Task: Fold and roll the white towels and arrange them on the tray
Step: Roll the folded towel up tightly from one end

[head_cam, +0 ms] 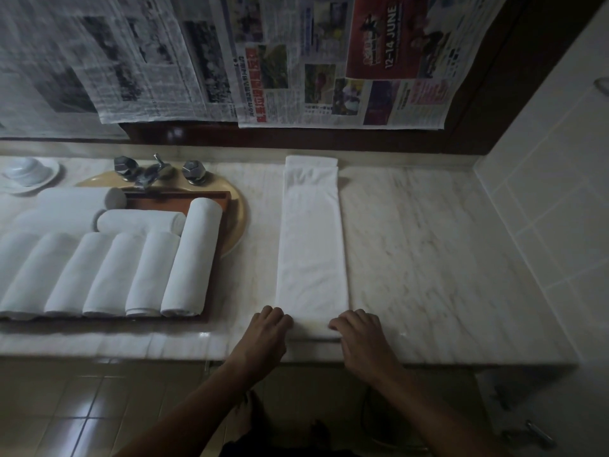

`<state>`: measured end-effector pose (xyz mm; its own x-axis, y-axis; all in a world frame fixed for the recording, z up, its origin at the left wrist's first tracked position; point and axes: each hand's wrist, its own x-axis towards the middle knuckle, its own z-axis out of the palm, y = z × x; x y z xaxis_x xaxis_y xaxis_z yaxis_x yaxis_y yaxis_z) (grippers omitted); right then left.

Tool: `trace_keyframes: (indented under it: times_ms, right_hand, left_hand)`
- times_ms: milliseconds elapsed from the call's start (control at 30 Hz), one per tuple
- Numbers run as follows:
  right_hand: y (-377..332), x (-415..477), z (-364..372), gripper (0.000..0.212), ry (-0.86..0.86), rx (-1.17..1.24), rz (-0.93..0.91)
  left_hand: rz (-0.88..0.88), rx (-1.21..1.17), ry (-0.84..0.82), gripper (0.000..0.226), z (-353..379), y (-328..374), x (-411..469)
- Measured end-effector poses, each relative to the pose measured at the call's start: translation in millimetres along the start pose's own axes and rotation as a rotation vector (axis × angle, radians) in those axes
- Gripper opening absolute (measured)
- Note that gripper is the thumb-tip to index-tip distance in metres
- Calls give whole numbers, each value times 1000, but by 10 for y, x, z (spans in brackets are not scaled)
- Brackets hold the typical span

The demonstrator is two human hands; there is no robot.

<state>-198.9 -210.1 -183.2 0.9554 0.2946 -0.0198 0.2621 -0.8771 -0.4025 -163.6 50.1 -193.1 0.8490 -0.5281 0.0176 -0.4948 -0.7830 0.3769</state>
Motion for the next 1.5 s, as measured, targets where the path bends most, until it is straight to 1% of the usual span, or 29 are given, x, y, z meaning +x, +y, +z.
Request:
trace_keyframes:
  times_ms: [67,133,233,300,367,467,567,600,667,700,767,800,833,900,933,967,1033,1100,1233,1333,1367,1433,1500]
  right_hand:
    - [19,18,-36,36,-13,22,25]
    - [31,11,-79,31,-42,91,68]
    - [52,-9,-163,28,-54,258,175]
    - [61,19,-202,25,-72,335,205]
    - [89,53,-193,20,-46,373,226]
    - [89,109,-85,20,75,297,200]
    - [-56,88,82,41,130,153,89]
    - [-114,61,127,43,143,122,55]
    - [-210,-24,178,37,193,62,16]
    - [-241,-65,195,36,214,38,12]
    - [-277,-107,198,36,219,10,13]
    - [-279,-112,209,36,217,-6,9]
    - [-274,-111,228,35,205,-19,11]
    - [-253,-94,258,35,191,-37,10]
    - [-238,-77,266,36,190,-49,2]
    - [-231,-66,255,36,181,-57,1]
    - [-236,-25,199,37,141,-76,10]
    - [-237,25,148,39,105,-104,16]
    - [-176,81,81,46,33,-89,14]
    - [-153,61,22,53,-31,-44,24]
    - [-159,43,3,52,-50,-21,26]
    - [-123,15,-8,42,-44,26,43]
    - [-93,22,-40,37,-47,93,83]
  left_hand:
    - [-48,-41,-13,32,-54,3,-1]
    - [-119,-140,-35,27,-142,-9,-10]
    - [-269,-305,-71,21,-295,-42,26]
    - [-371,-388,-99,15,-367,-93,70]
    - [-467,-461,-144,12,-407,-138,113]
    - [-573,-553,-146,10,-407,-160,166]
    - [-614,-570,-108,5,-403,-109,197]
    - [-616,-573,-101,5,-399,-97,201]
    - [-616,-554,-89,4,-381,-68,198]
    - [-614,-527,-56,5,-365,-44,182]
    - [-565,-418,113,11,-291,41,112]
    - [-474,-329,202,18,-219,99,61]
    - [-342,-229,242,25,-138,169,9]
    - [-79,-34,218,40,30,302,-63]
    - [1,26,181,47,92,334,-75]
    - [41,58,153,53,132,337,-67]
    - [63,89,124,59,147,272,-18]
    - [71,115,99,60,117,192,38]
    - [57,123,56,56,32,87,84]
    - [70,91,36,49,1,78,-4]
    - [67,65,30,46,-6,84,-43]
    - [40,9,22,43,-29,107,-98]
    - [-19,-78,6,42,-97,125,-89]
